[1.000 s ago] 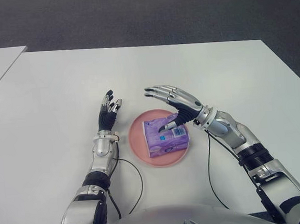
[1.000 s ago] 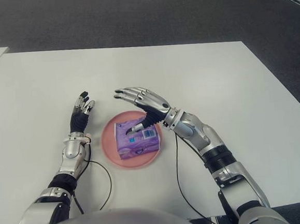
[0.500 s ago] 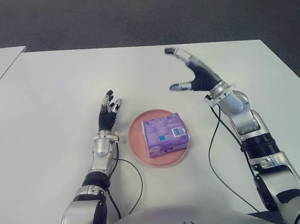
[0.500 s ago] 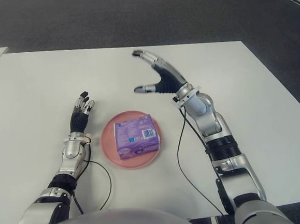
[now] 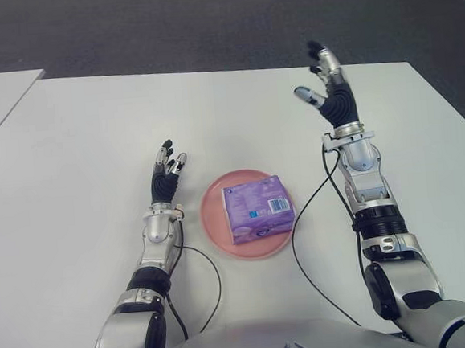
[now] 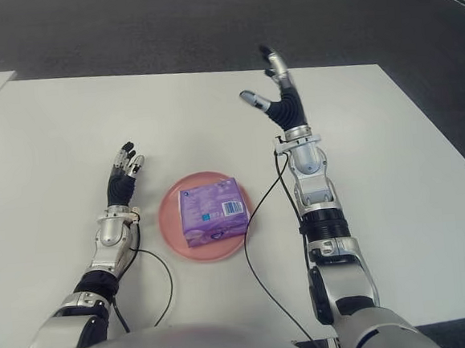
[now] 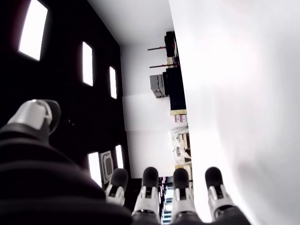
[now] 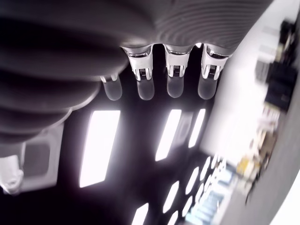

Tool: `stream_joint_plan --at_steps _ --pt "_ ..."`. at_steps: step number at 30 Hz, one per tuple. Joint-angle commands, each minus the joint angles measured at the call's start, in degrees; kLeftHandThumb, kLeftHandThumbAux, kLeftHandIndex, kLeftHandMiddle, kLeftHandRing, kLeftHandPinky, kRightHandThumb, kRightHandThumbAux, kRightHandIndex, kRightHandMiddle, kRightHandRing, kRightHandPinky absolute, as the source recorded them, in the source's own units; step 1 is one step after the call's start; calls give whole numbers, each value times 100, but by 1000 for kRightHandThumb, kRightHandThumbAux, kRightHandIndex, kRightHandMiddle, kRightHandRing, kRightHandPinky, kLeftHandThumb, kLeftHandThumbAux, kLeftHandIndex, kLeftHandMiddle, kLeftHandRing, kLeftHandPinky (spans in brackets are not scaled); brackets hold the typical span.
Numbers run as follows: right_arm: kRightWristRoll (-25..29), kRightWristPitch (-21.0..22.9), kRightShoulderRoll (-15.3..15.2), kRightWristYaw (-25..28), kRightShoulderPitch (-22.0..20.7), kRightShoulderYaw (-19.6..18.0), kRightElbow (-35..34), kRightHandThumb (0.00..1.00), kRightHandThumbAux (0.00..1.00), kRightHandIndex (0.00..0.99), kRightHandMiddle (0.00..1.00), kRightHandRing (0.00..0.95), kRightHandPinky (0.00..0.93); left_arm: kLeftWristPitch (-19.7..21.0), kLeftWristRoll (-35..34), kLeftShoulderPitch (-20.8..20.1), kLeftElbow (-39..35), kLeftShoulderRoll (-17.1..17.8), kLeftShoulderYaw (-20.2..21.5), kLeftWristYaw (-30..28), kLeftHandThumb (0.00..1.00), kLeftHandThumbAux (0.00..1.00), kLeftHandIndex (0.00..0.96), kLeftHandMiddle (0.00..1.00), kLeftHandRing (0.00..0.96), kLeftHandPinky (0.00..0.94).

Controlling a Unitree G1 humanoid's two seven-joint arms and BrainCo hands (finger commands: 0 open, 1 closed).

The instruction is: Put the tissue paper into the plate.

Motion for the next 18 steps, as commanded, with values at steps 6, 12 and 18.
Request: stream_joint_plan --at_steps 6,12,18 --pt "129 -799 420 -357 1008 -195 545 5 521 0 0 0 0 66 85 203 -31 -29 -13 107 0 396 0 0 0 0" --pt "-42 -817 513 -618 1222 -191 550 0 506 0 0 0 0 96 15 190 2 -18 5 35 0 402 0 0 0 0" --pt "-204 -731 479 -794 1194 -190 594 0 484 0 0 0 0 59 11 174 40 -5 8 24 0 402 0 0 0 0"
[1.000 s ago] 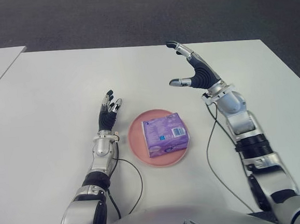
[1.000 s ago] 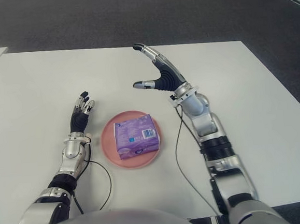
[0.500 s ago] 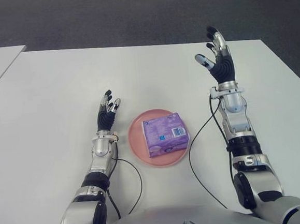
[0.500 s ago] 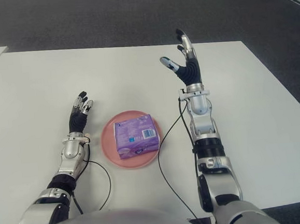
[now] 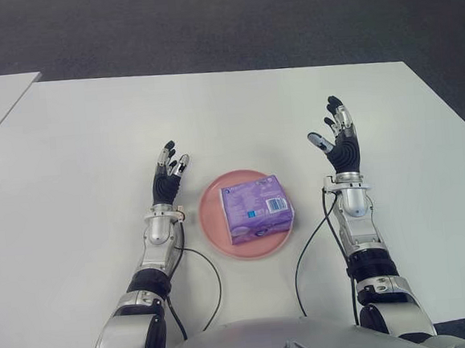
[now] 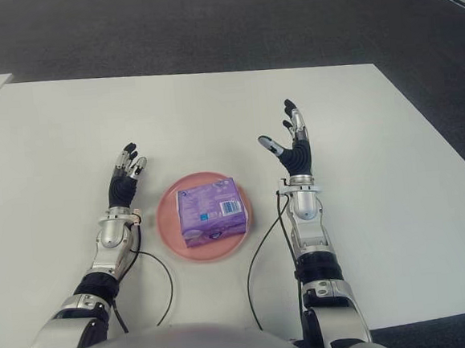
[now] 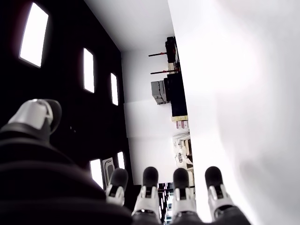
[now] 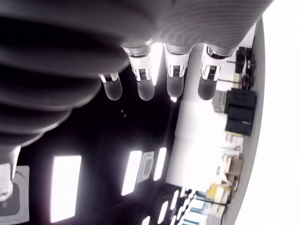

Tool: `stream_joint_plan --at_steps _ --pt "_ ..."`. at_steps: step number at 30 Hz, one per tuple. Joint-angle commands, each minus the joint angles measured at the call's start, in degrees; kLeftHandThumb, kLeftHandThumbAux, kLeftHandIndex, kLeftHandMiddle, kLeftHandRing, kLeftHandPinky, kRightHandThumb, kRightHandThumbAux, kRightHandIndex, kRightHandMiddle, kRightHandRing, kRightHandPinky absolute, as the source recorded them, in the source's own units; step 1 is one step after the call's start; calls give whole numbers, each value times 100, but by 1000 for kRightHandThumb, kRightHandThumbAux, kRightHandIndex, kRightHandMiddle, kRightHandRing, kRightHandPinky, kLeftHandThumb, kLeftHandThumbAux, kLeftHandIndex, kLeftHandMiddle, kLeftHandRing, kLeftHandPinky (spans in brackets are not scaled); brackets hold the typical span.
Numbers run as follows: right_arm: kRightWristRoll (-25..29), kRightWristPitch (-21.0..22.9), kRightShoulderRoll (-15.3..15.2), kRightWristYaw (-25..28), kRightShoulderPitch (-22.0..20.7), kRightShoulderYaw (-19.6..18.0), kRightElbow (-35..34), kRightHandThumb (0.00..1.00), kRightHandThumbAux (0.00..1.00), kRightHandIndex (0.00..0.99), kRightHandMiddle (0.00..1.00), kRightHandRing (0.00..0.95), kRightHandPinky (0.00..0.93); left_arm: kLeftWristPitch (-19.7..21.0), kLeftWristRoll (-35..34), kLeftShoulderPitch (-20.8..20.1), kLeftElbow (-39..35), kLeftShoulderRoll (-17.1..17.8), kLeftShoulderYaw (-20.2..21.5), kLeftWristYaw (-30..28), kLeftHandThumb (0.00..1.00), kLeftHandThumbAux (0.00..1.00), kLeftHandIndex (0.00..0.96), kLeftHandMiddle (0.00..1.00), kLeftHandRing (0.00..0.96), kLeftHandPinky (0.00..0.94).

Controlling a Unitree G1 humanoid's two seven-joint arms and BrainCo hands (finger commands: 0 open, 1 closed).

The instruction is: Put the tissue paper into the plate.

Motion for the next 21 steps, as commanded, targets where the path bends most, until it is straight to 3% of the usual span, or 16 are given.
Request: stream_joint_plan --at_steps 1,3,9,16,21 --pt "-167 4 -18 -161 -39 -13 88 0 480 0 0 0 0 52 -15 96 113 8 24 -28 0 401 0 0 0 0" --pt "-196 6 -24 -199 -45 -6 106 0 476 0 0 0 0 39 -17 97 115 12 24 -32 0 399 0 0 0 0" --pt "-550 90 34 -446 751 55 -534 0 444 0 0 0 0 -5 94 121 63 43 -16 50 0 388 0 0 0 0" --pt "-988 545 188 -629 1329 180 -1400 0 417 0 0 0 0 71 69 147 -23 55 -16 31 0 387 0 0 0 0" --pt "-971 1027 415 -475 1821 372 -2266 0 410 0 0 0 0 38 58 154 -60 59 -19 13 0 391 0 0 0 0"
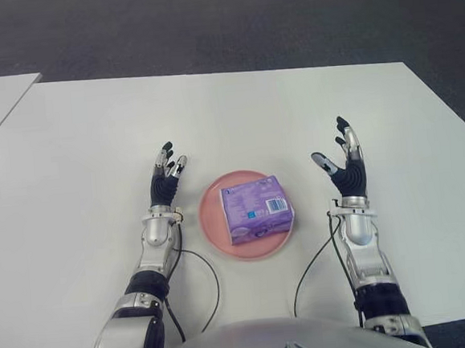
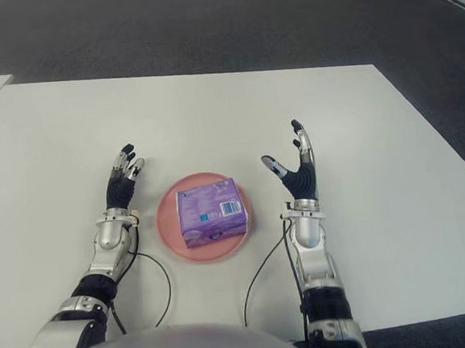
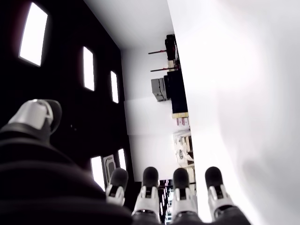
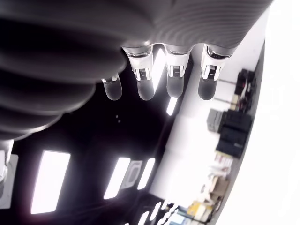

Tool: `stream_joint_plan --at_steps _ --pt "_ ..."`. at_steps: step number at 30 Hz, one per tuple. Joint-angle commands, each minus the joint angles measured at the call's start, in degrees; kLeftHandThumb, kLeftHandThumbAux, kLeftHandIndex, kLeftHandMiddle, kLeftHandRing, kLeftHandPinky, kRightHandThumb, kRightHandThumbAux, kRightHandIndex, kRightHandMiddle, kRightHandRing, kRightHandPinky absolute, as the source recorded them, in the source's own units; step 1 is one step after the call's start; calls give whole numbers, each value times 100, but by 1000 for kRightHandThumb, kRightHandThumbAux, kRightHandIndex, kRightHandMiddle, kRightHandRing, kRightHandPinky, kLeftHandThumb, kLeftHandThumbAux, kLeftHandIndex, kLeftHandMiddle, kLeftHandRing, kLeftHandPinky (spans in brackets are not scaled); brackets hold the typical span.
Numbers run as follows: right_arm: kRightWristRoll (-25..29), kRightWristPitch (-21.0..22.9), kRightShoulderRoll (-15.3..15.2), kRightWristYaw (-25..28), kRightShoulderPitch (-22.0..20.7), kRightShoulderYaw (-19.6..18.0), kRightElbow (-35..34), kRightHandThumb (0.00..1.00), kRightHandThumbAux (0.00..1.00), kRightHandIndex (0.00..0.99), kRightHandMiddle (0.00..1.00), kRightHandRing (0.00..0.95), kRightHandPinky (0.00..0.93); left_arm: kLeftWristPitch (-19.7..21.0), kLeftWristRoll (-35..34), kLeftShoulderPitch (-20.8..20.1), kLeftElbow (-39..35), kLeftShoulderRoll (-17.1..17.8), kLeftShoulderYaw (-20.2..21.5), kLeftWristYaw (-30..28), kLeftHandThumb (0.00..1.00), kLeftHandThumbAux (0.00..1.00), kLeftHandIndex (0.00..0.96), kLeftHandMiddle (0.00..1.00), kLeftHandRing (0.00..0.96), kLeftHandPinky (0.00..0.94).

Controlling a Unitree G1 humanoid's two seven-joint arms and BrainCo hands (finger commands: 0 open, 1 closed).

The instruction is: Put the tissue paper into the plate.

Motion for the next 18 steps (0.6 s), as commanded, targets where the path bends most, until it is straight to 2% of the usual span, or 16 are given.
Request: stream_joint_plan --at_steps 1,6,11,13,17,18 --pt "40 545 269 171 460 209 -845 0 410 0 0 0 0 45 36 108 -4 5 -2 8 0 393 0 0 0 0" --pt "453 1096 523 434 513 317 -1323 6 415 0 0 0 0 96 -5 112 -43 9 -10 -63 0 402 0 0 0 0" --pt "617 1373 721 552 475 433 -1484 19 426 0 0 0 0 174 -31 98 -41 2 -7 -85 0 406 0 0 0 0" --pt "660 1354 749 575 445 444 -1358 28 433 0 0 0 0 203 -27 94 -44 -3 -9 -77 0 404 0 0 0 0" --pt "679 911 587 545 167 310 -237 46 442 0 0 0 0 205 22 86 -53 -11 -20 -13 0 394 0 0 0 0" --pt "654 934 550 556 200 299 -251 48 443 0 0 0 0 192 33 83 -50 -13 -22 0 0 392 0 0 0 0"
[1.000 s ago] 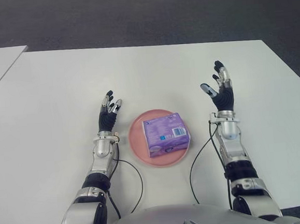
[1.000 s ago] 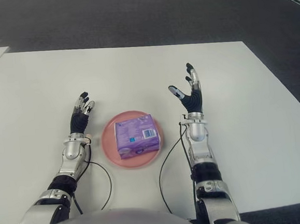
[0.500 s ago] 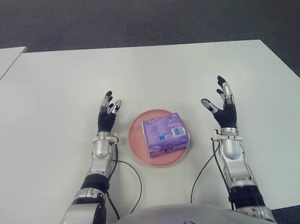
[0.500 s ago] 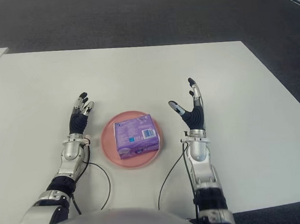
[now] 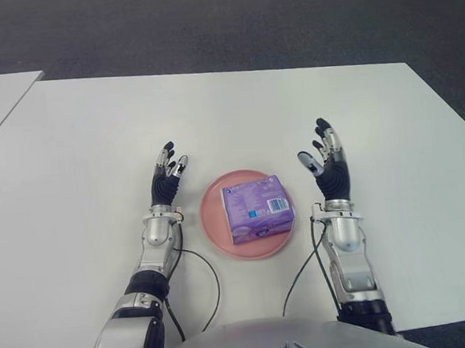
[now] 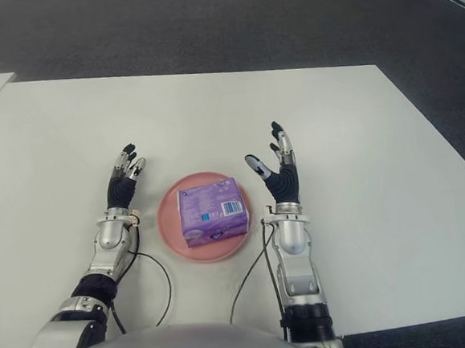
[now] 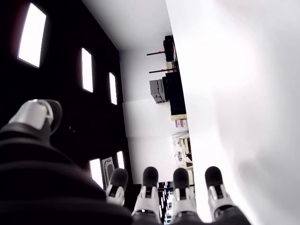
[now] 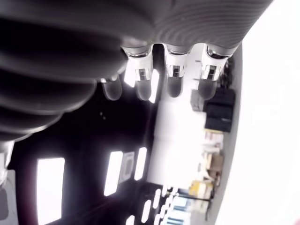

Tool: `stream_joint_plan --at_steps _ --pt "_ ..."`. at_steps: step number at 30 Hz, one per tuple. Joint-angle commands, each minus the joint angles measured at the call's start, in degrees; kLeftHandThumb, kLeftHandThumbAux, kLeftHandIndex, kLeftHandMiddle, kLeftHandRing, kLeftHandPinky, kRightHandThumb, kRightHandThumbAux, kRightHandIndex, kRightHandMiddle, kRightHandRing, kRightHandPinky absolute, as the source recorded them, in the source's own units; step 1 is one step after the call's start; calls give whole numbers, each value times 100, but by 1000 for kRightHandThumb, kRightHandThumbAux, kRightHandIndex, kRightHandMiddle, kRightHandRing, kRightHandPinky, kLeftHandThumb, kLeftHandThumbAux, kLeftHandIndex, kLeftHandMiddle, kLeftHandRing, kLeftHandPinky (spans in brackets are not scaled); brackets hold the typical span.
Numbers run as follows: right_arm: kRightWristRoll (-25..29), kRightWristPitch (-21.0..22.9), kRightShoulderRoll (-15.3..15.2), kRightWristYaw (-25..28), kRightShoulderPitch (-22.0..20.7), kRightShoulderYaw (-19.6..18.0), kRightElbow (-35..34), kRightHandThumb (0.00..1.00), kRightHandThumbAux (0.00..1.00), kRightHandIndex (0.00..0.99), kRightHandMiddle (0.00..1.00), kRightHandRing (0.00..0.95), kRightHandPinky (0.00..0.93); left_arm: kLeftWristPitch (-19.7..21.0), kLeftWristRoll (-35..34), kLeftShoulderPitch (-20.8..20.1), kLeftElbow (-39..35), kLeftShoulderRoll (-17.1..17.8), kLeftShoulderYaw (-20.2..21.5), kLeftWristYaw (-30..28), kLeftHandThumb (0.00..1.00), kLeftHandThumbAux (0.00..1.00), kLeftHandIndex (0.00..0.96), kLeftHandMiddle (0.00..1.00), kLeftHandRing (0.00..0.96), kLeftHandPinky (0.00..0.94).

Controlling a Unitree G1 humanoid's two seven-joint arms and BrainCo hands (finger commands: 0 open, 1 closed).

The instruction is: Put the tissue paper into the plate.

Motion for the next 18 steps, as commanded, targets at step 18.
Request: stream_joint_plan --at_steps 18 --pt "-180 -401 -424 -237 -840 -95 2581 26 470 0 0 0 0 70 69 141 -120 -40 -50 22 0 374 0 0 0 0"
